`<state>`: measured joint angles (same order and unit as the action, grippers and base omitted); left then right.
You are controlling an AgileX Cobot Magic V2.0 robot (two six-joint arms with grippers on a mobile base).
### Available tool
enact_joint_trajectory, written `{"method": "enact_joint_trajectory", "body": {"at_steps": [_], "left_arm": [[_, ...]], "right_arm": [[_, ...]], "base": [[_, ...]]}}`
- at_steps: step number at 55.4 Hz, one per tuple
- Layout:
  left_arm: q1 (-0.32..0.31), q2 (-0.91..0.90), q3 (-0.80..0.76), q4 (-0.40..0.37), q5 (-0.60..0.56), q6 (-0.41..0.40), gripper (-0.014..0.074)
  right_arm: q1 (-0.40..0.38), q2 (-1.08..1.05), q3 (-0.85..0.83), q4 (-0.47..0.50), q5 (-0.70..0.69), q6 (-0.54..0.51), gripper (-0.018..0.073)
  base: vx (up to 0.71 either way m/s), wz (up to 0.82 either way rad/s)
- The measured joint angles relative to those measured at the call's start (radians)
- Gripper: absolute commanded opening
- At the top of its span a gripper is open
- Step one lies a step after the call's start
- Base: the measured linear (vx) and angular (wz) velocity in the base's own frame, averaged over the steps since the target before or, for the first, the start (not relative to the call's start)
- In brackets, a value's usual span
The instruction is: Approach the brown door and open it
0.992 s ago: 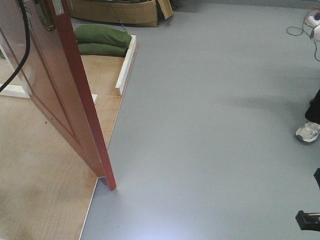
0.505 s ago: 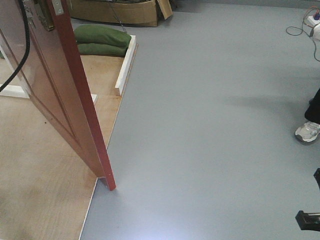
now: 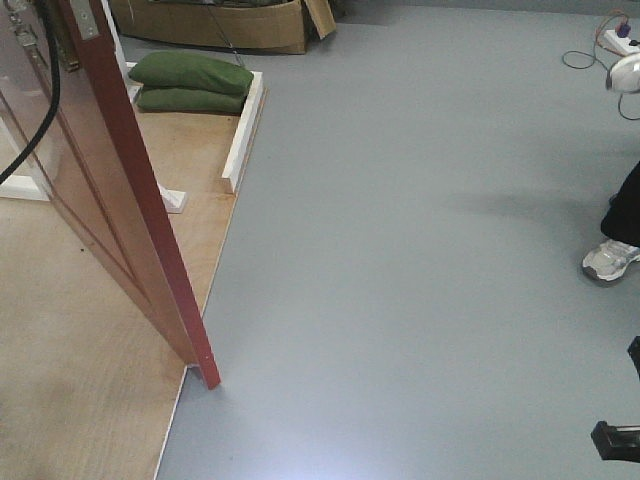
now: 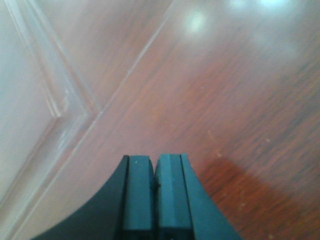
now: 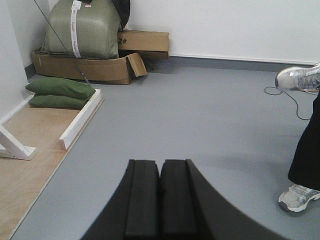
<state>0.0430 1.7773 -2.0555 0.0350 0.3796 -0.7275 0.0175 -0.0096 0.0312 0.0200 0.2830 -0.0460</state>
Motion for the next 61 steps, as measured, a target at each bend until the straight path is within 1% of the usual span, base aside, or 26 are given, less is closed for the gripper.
{"method": "enact_joint_trajectory", "body": {"at_steps": [36,61], "left_arm": [[0.001,0.0,0.0,0.002,0.001,0.0,-0.0003],[0.01,-0.005,0.0,0.013,0.005,0.0,-0.0003]], "right_arm": [[0.0,0.0,0.0,0.0,0.0,0.0,0.0],[0.0,0.0,0.0,0.0,0.0,0.0,0.0]], "base": [[0.01,-0.01],[0.08,-0.05]]}}
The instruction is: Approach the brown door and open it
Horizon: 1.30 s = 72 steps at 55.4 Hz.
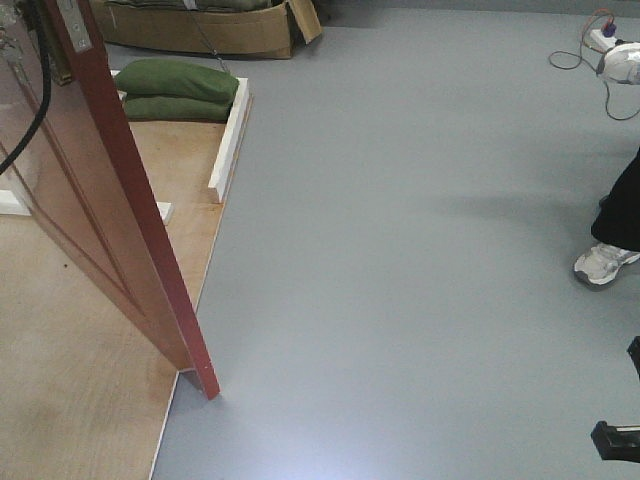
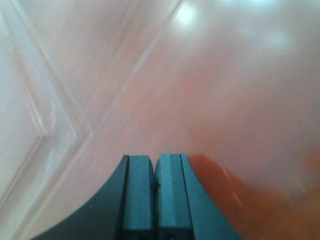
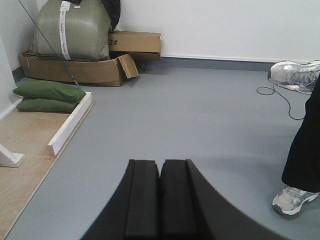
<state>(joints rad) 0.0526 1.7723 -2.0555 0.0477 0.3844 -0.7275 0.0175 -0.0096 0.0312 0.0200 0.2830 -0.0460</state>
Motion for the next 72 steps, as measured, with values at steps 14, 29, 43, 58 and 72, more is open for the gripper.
{"method": "enact_joint_trajectory", "body": {"at_steps": [14,29,43,58,72], "left_arm": [[0.0,-0.003,0.0,0.002,-0.004,0.0,-0.0003],[-0.001,0.002,0.0,-0.008,-0.006,0.0,-0.0003],[-0.001,0.002,0.0,-0.008,-0.006,0.0,-0.0003],[-0.001,0.001,0.0,-0.009,-0.006,0.0,-0.0003],[-0.001,0.003,0.0,-0.009,-0.006,0.0,-0.0003]], "right_arm": [[0.0,0.0,0.0,0.0,0.0,0.0,0.0],[0.0,0.0,0.0,0.0,0.0,0.0,0.0],[0.0,0.0,0.0,0.0,0.0,0.0,0.0],[0.0,0.0,0.0,0.0,0.0,0.0,0.0],[0.0,0.0,0.0,0.0,0.0,0.0,0.0]], "base": [[0.14,-0.11],[0.15,-0.12],[0.18,-0.08],[0.19,-0.09],[0.2,-0.08]]}}
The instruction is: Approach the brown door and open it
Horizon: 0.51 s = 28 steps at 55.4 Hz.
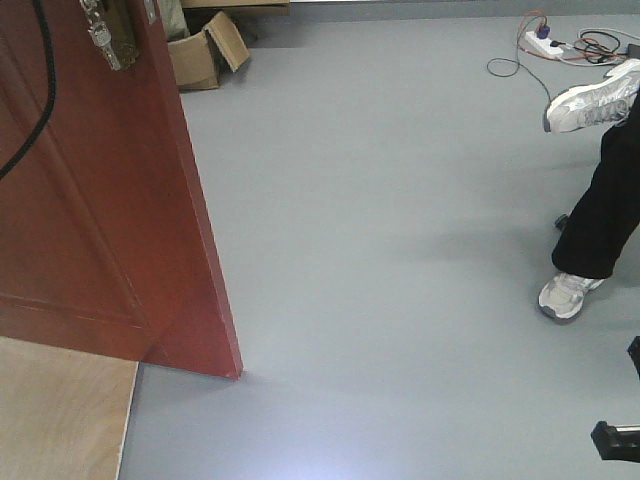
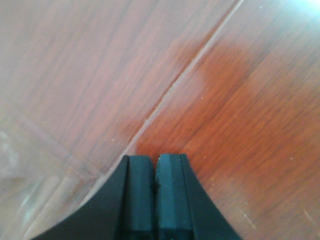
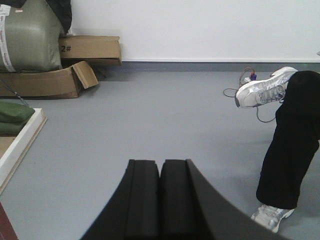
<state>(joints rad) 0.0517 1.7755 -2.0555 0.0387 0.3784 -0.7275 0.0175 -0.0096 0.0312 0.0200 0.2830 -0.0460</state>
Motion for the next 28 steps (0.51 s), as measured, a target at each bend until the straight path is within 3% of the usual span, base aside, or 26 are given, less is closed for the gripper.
{"method": "enact_joint_trajectory", "body": {"at_steps": [28], "left_arm": [[-0.005,0.003,0.0,-0.002,0.0,0.0,-0.0003]], "right_arm": [[0.0,0.0,0.0,0.0,0.0,0.0,0.0]], "base": [[0.21,-0.02]]}}
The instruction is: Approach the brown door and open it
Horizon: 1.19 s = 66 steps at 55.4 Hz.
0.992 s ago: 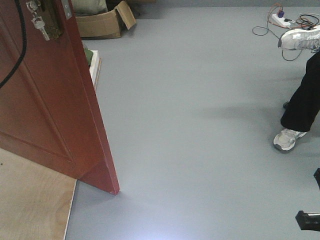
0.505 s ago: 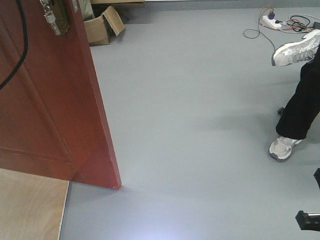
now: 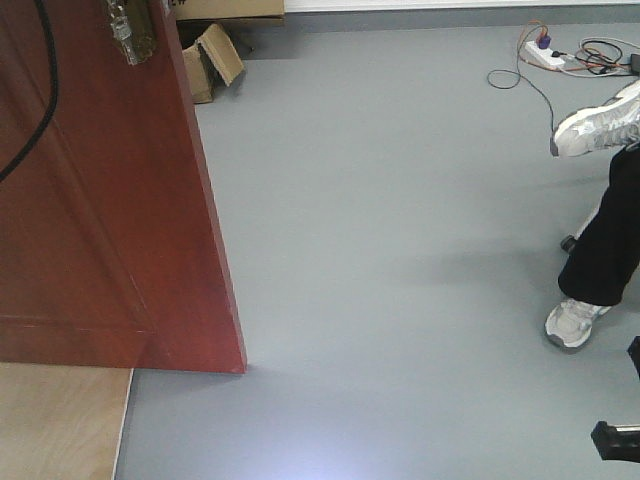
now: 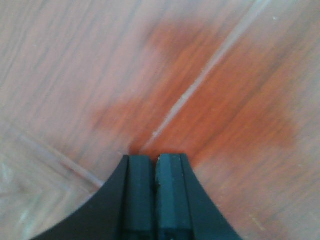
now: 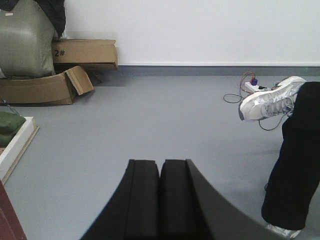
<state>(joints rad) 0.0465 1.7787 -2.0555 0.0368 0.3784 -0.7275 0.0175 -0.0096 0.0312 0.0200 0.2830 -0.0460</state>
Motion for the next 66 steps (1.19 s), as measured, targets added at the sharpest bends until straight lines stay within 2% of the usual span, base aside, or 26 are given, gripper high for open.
{"method": "enact_joint_trajectory", "body": {"at_steps": [66], "left_arm": [[0.0,0.11,-0.003,-0.002,0.003,0.0,-0.0003]], "right_arm": [[0.0,0.0,0.0,0.0,0.0,0.0,0.0]], "base": [[0.05,0.01]]}}
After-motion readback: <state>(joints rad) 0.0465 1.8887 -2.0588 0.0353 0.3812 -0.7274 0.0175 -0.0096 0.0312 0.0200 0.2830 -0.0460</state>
